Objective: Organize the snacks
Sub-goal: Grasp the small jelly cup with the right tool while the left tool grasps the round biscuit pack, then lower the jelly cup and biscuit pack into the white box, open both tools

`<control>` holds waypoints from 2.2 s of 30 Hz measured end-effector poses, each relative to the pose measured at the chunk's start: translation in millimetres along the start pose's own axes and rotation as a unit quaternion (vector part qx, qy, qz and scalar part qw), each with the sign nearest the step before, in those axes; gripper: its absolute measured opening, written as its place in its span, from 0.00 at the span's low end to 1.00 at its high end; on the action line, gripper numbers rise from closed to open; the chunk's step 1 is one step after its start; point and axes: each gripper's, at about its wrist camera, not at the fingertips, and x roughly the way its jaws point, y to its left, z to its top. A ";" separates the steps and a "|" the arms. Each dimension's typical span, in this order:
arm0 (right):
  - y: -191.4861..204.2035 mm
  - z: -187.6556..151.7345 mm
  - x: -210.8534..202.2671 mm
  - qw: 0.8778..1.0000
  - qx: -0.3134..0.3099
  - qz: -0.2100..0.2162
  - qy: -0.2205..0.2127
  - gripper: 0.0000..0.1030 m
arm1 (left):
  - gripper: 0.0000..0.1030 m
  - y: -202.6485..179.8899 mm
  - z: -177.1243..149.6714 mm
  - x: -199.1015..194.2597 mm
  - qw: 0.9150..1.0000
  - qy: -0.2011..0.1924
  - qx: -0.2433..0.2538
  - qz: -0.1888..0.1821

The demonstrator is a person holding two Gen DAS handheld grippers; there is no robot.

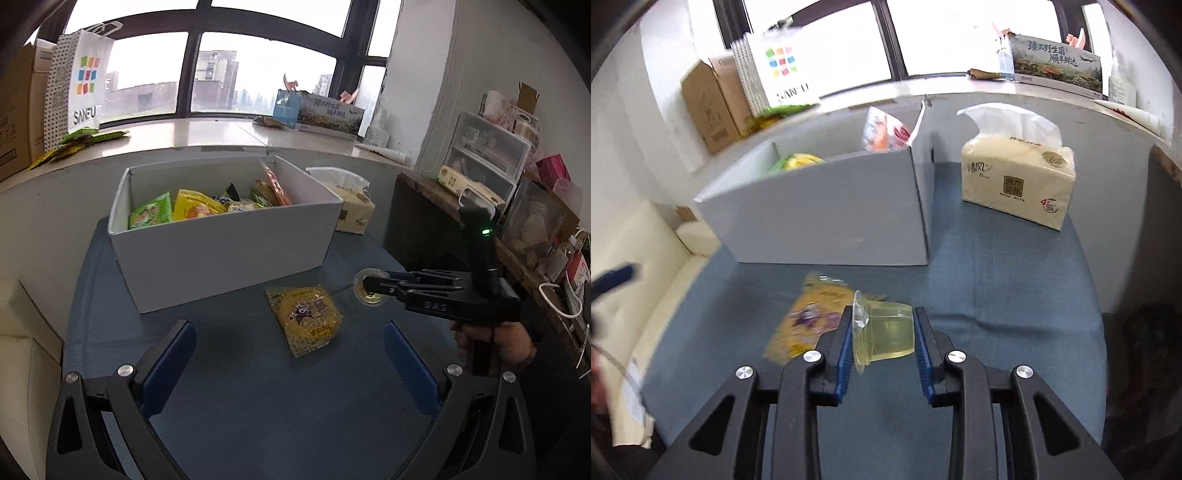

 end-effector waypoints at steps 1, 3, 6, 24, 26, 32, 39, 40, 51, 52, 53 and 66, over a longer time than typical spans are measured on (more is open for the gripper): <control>1.2 -1.4 -9.2 1.000 0.000 0.000 -0.005 0.31 | 1.00 -4.7 1.5 14.5 1.000 0.011 0.006 -0.003; 3.8 -7.9 -28.6 1.000 0.003 -0.001 -0.016 0.31 | 1.00 -15.4 4.1 43.8 0.999 0.035 0.019 -0.005; 8.4 -14.5 -56.3 0.999 0.010 0.002 -0.041 0.31 | 1.00 -29.8 6.8 90.1 0.997 0.072 0.034 0.002; 0.3 -42.9 -99.9 0.996 0.043 0.019 -0.070 0.31 | 0.78 -22.4 0.0 135.2 0.994 0.106 0.015 0.029; 3.7 -42.6 -95.9 0.997 0.041 0.023 -0.067 0.31 | 0.78 -18.6 0.1 107.3 0.996 0.081 0.013 0.016; 19.2 -31.9 -86.0 0.996 0.036 0.042 -0.066 0.31 | 0.78 1.5 1.6 11.5 1.000 0.004 -0.009 0.003; 49.4 21.1 -72.9 0.994 0.004 0.067 -0.087 0.31 | 0.78 42.6 27.6 -51.5 0.997 -0.065 -0.031 0.028; 54.3 31.3 -70.4 0.993 -0.001 0.072 -0.091 0.31 | 0.78 51.9 36.0 -51.7 0.996 -0.071 -0.038 0.029; 71.6 172.3 11.7 0.996 -0.012 0.046 -0.072 0.31 | 0.78 126.7 147.5 24.1 0.997 -0.051 -0.060 0.010; 68.8 182.6 22.1 0.997 -0.010 0.035 -0.066 0.31 | 0.78 130.8 155.5 35.1 0.997 -0.046 -0.061 0.015; 66.8 190.7 31.6 0.998 -0.006 0.033 -0.058 0.31 | 0.78 134.0 162.4 45.6 0.997 -0.042 -0.061 0.019; 52.9 221.7 64.3 0.998 0.002 -0.006 -0.067 1.00 | 1.00 152.5 175.7 87.3 0.996 -0.007 -0.056 0.071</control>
